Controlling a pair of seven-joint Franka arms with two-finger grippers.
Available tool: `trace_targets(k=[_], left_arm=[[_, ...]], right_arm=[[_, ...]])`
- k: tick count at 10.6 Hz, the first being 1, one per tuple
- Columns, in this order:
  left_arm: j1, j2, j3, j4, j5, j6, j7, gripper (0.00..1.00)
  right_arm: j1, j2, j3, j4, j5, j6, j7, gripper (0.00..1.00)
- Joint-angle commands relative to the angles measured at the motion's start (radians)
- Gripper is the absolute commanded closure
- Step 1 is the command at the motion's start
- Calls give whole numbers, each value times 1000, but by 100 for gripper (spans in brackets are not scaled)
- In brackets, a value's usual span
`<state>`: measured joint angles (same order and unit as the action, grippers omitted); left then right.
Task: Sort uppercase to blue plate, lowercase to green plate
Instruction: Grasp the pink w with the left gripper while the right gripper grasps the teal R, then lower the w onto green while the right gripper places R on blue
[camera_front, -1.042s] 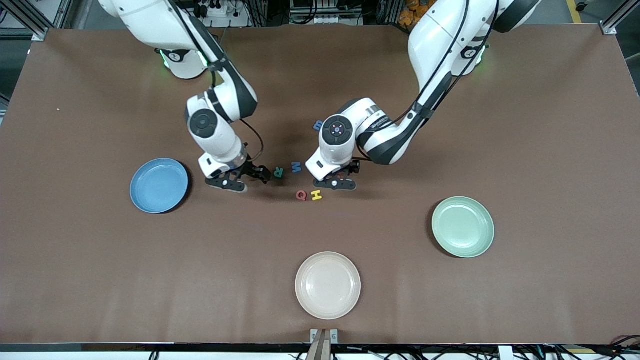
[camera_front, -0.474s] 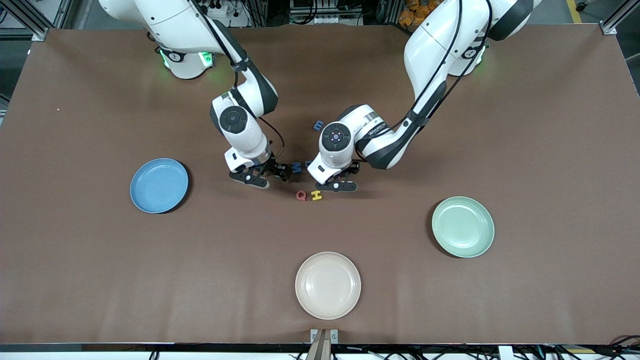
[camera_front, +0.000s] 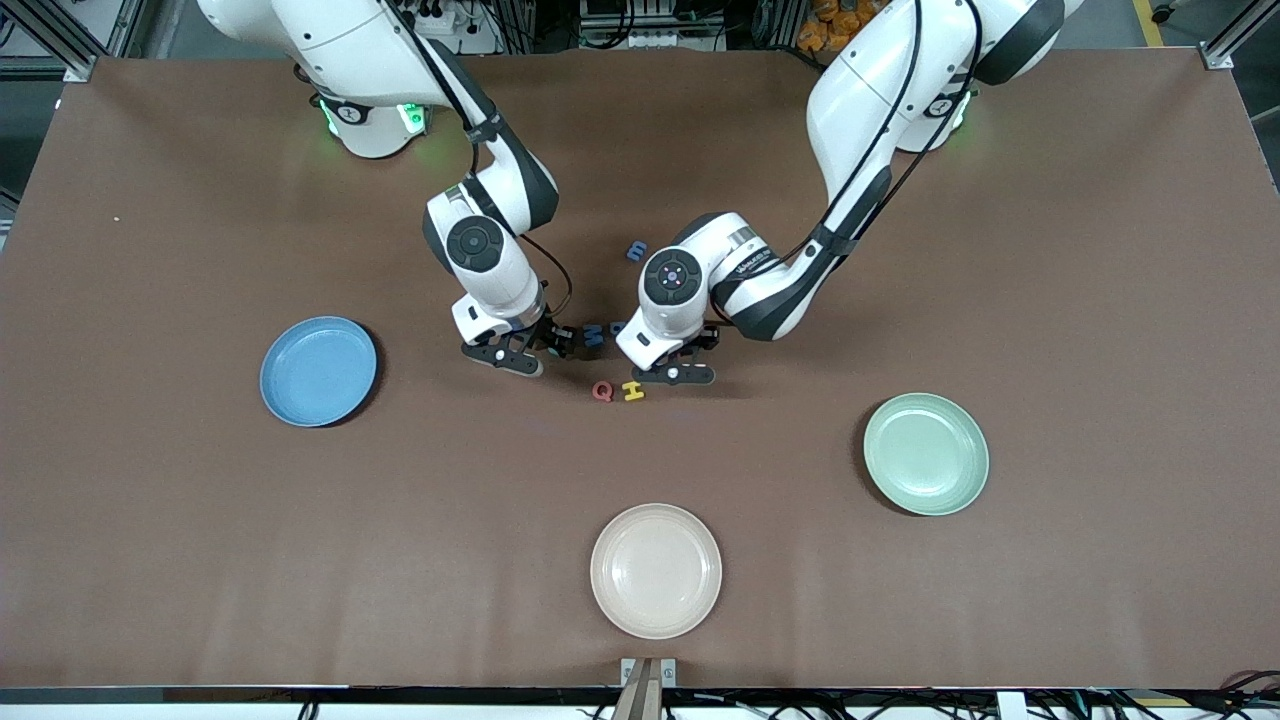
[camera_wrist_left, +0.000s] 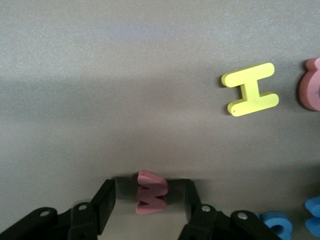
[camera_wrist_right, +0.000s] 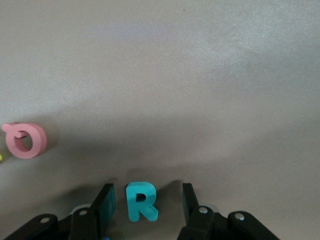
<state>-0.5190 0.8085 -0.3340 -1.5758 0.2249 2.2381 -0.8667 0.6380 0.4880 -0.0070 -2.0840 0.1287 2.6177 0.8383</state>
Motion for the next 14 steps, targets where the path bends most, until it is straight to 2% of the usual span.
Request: trace_targets(k=[1,3,5,7,8,11,12,14], left_arm=[[-3,6,3,10,36,8,-49,40],[4,6,3,11,36,8,-49,65],[2,8,3,11,36,9,-49,100],[16,8,6,16,36,9,-34,100],[55,-15,6,16,39,9,-38,100],[247,-136,-61,10,37,-53,65,100],[331,-155,-91,8,37,-66,140,100],[448,-166,-96,8,37,-72,353,100]], right_arm=[[6,26,-5,33,-23,-13,21,38],[18,38,-5,36,-23,-13,47,39],[32,49,-5,55,-24,-14,76,39],[34,52,-5,53,-41,-16,70,39],[34,53,-5,53,-63,-18,71,43],[34,57,-5,53,-64,-19,70,52],[34,58,-5,52,-64,-19,68,52],[42,58,-5,52,-64,-33,70,55]])
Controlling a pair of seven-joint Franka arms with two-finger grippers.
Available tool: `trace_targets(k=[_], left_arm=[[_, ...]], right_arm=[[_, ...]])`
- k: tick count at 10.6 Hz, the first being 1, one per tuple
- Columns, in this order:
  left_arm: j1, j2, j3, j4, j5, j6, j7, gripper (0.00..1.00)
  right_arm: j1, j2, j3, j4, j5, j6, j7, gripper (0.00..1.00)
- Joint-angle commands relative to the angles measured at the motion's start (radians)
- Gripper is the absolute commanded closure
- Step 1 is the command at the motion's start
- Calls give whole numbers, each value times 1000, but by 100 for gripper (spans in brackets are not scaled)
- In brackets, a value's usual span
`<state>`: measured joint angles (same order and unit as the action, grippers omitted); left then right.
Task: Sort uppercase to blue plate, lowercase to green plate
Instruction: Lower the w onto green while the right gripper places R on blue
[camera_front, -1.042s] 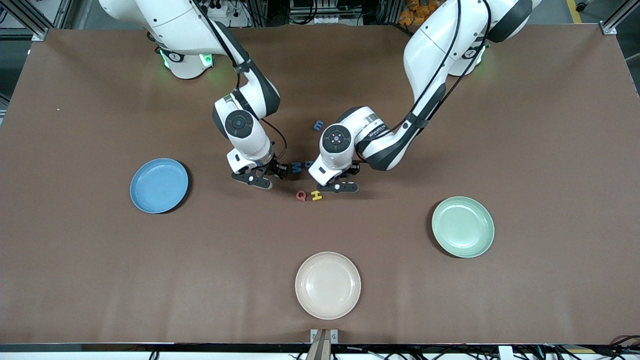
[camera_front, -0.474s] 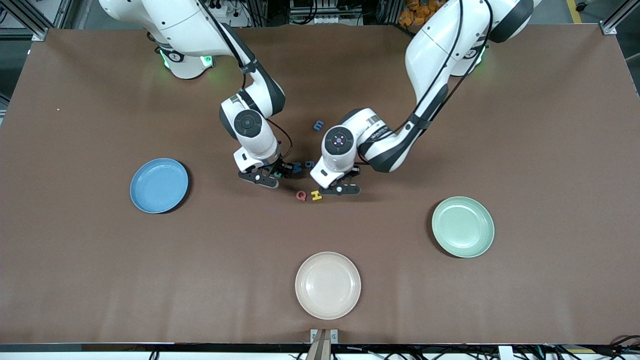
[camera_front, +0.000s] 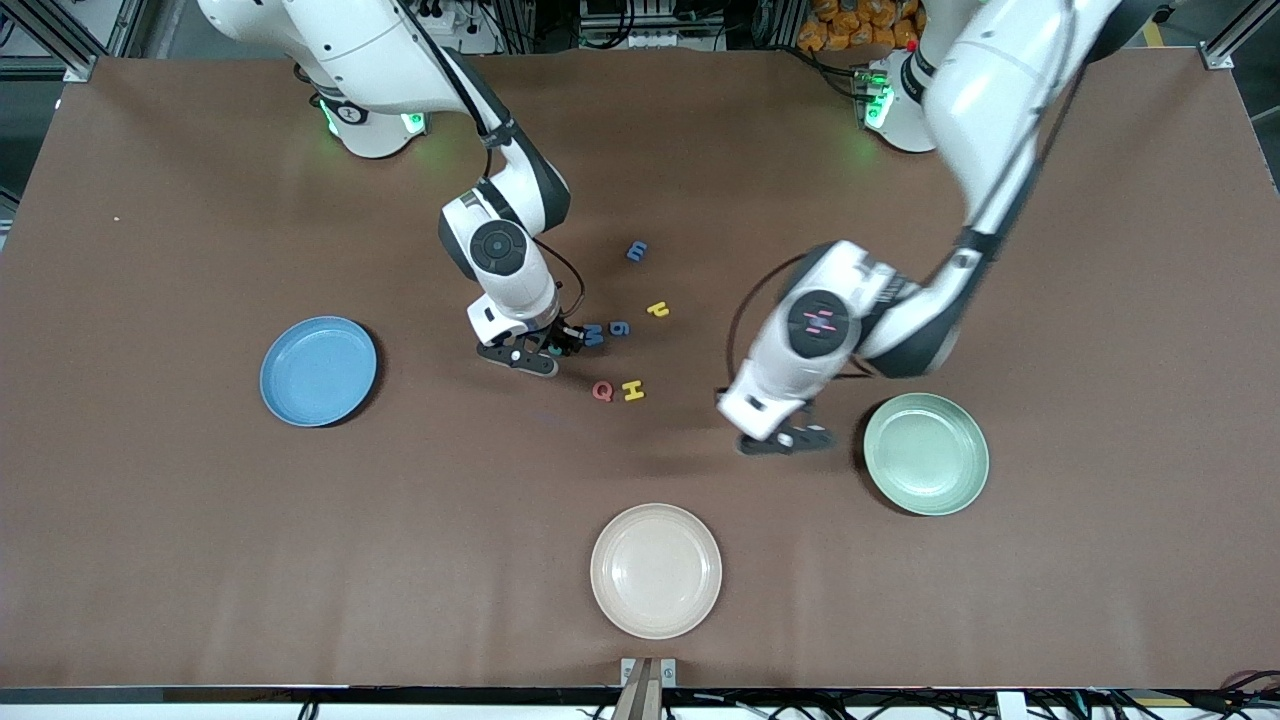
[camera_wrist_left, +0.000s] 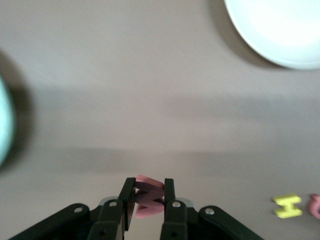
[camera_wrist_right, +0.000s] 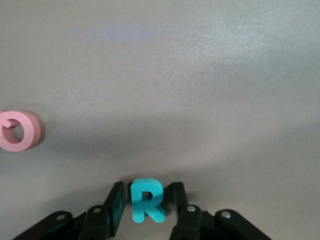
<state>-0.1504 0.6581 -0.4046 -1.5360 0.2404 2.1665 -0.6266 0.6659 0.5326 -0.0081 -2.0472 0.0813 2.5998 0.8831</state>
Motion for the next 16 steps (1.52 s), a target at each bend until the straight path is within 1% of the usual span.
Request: trace_targets(k=[1,3,4,6,8,9,10,12,13,14,15,16], left_arm=[[142,-12,-23,-32,20,-1,239,100],[221,-2,1,-33,19,-1,463,100],[225,6,41,-33,20,-1,523,100],[227,26,104,-38,22,-1,590,100],[227,40,118,-64,22,1,596,100],[227,46,133,-64,25,3,599,59],[227,45,135,-64,25,3,599,1],[219,35,135,-62,27,1,582,0],[215,26,129,-58,27,1,581,0],[209,18,115,-55,16,-1,579,0],[192,9,87,-55,11,-2,561,0],[172,5,61,-55,11,-11,492,0]], right_arm=[[18,13,-4,15,-18,-17,25,59],[18,15,-4,15,-18,-17,25,68],[18,15,-4,13,-18,-17,24,77],[17,15,-4,15,-18,-18,20,85],[8,9,-4,15,-18,-20,-22,87],[1,1,-10,16,-18,-21,-59,87],[-14,-5,-19,21,-20,-59,-102,88],[-64,-37,-46,45,-20,-171,-224,88],[-96,-55,-50,44,-20,-202,-296,88],[-127,-75,-70,44,-20,-258,-375,88],[-158,-97,-99,44,-20,-317,-471,88],[-193,-114,-145,42,-20,-335,-600,88]])
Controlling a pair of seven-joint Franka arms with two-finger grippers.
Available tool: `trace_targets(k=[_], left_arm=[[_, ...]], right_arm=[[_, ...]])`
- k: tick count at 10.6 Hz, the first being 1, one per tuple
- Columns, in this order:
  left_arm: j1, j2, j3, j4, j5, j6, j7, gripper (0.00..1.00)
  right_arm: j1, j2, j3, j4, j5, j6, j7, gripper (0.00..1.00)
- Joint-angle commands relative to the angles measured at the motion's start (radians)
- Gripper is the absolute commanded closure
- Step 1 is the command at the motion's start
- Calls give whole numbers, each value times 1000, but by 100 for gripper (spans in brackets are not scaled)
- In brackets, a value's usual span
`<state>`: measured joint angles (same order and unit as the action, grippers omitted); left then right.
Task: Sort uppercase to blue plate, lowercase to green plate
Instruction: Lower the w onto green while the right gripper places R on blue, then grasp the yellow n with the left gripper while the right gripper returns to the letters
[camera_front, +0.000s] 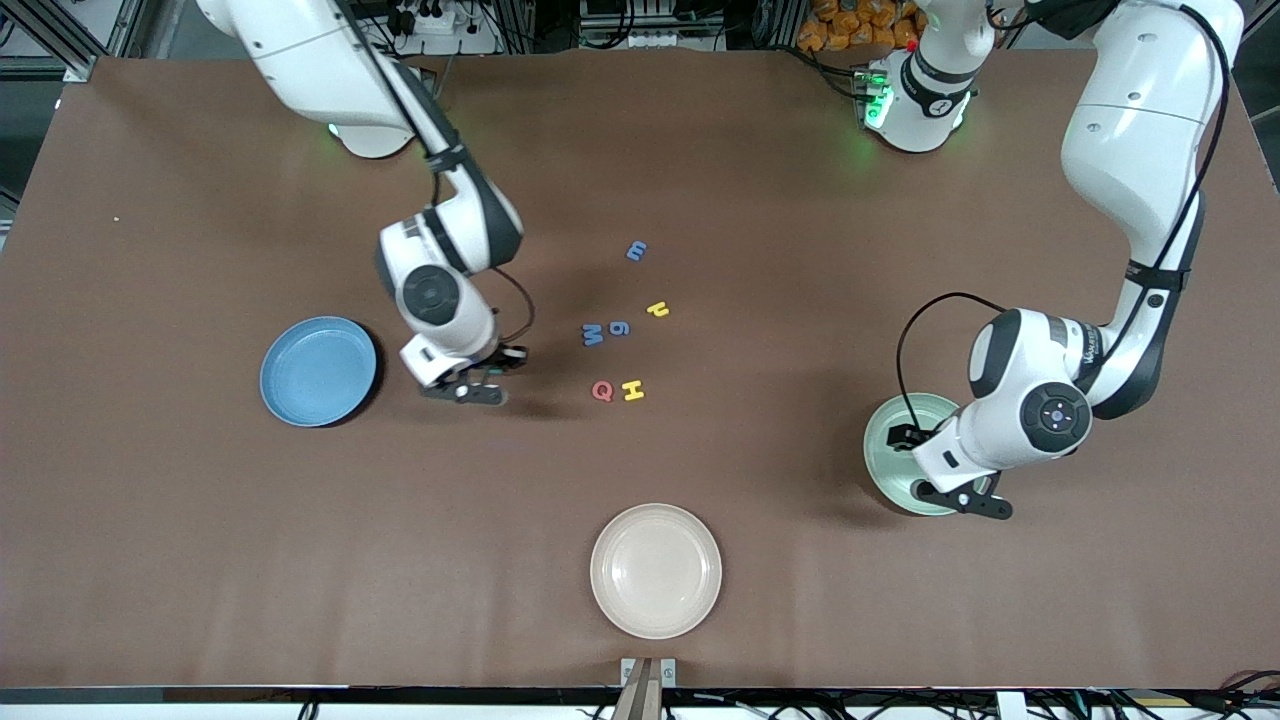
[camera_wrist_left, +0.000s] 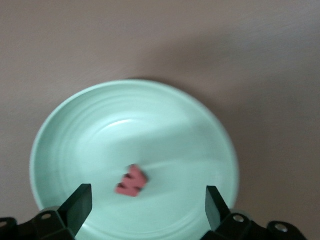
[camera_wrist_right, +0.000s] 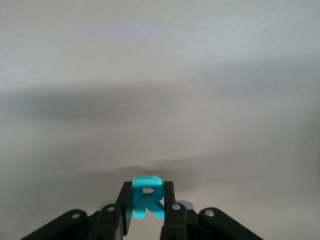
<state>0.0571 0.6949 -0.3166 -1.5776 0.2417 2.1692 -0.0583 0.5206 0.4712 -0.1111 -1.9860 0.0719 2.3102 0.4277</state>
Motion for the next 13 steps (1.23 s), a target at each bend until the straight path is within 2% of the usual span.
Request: trace_targets(k=[1,3,4,6,7,8,9,11,13], left_arm=[[-64,-40,-54,-15,13,-23,-151,0],[-106,-38,-128,-15,24,-25,-221,0],[-114,-34,-172,-16,24,-25,-247,0],[-202,-31,-197,-16,28,-25,-319,0],[-253,-25,-205,-16,30,-23,-324,0],[-305,-11,-208,-18,51,-22,-325,0],[-341,0,-213,-21,89,-19,-325,0],[-376,26,-265,-50,218,-12,-324,0],[-364,66,-340,-79,330,4,-311,0]], right_arm=[[-77,-54,-85,-20,-10,-57,-273,88],[-109,-58,-156,-23,5,-102,-435,87],[-123,-68,-163,-34,5,-118,-469,86],[-151,-74,-163,-57,5,-114,-495,84],[-151,-69,-163,-57,5,-109,-495,68],[-151,-68,-163,-57,5,-107,-495,58],[-151,-69,-163,-57,5,-109,-495,35],[-149,-72,-162,-54,22,-114,-489,34],[-140,-74,-156,-48,92,-109,-481,34]])
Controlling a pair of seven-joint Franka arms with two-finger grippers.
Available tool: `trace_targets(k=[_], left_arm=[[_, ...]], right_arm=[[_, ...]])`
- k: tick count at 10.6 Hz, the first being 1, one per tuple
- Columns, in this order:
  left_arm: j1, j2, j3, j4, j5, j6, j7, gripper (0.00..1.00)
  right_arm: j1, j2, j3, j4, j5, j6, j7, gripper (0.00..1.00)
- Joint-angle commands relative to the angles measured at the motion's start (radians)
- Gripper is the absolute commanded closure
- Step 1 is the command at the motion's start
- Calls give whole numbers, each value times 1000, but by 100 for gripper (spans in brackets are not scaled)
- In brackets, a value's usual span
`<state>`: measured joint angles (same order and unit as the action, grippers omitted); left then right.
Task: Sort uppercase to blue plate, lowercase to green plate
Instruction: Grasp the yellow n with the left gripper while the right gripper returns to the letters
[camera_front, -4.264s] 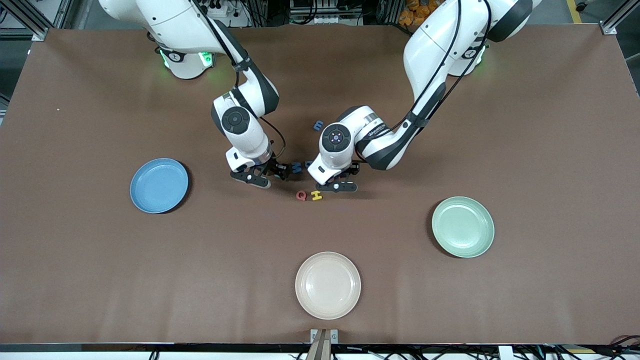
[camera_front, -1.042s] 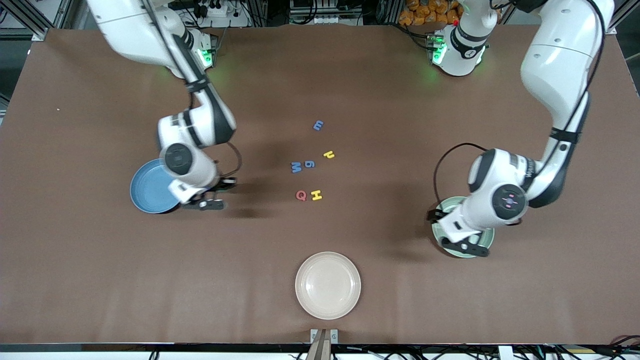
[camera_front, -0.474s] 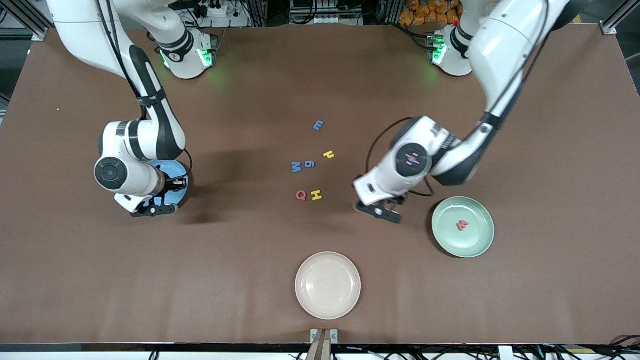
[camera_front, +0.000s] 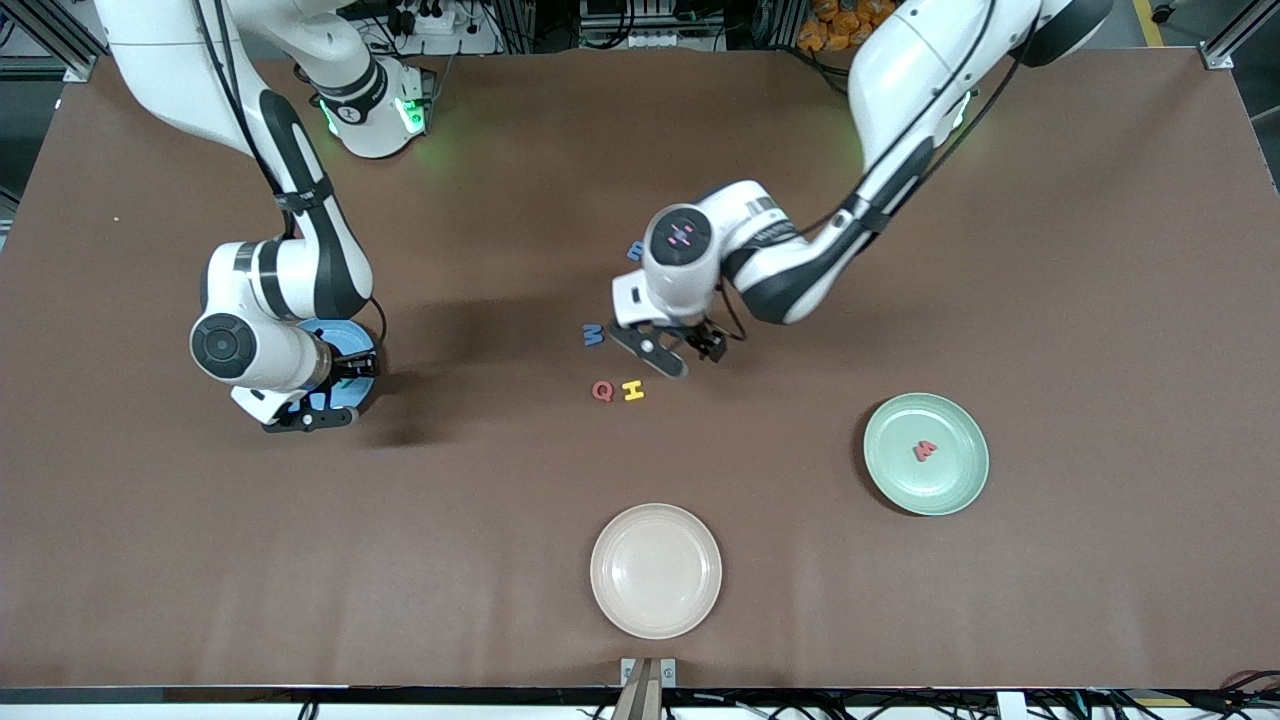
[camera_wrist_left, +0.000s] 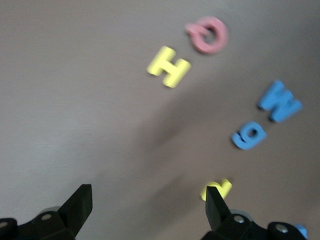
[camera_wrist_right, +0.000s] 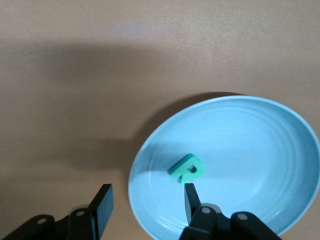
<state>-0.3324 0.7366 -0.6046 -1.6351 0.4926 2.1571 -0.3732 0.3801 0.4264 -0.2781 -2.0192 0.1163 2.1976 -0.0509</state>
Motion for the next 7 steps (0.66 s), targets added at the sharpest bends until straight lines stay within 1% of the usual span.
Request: trace_targets(k=[1,2,4,5,7], left_arm=[[21,33,-73,-43,121,26,5,0],[22,35,-89,-77,150,42,13,0],[32,33,-96,-136,166,76,80,0],[32,30,-98,-156,167,84,95,0],[39,29,-98,-199,198,125,106,0]], right_arm=[[17,-29,22,-12,104,14,12,34],[31,-29,46,-9,123,31,66,35],[37,-28,120,7,121,85,225,35],[40,-21,141,7,120,134,255,35],[55,-14,154,7,121,200,292,35]])
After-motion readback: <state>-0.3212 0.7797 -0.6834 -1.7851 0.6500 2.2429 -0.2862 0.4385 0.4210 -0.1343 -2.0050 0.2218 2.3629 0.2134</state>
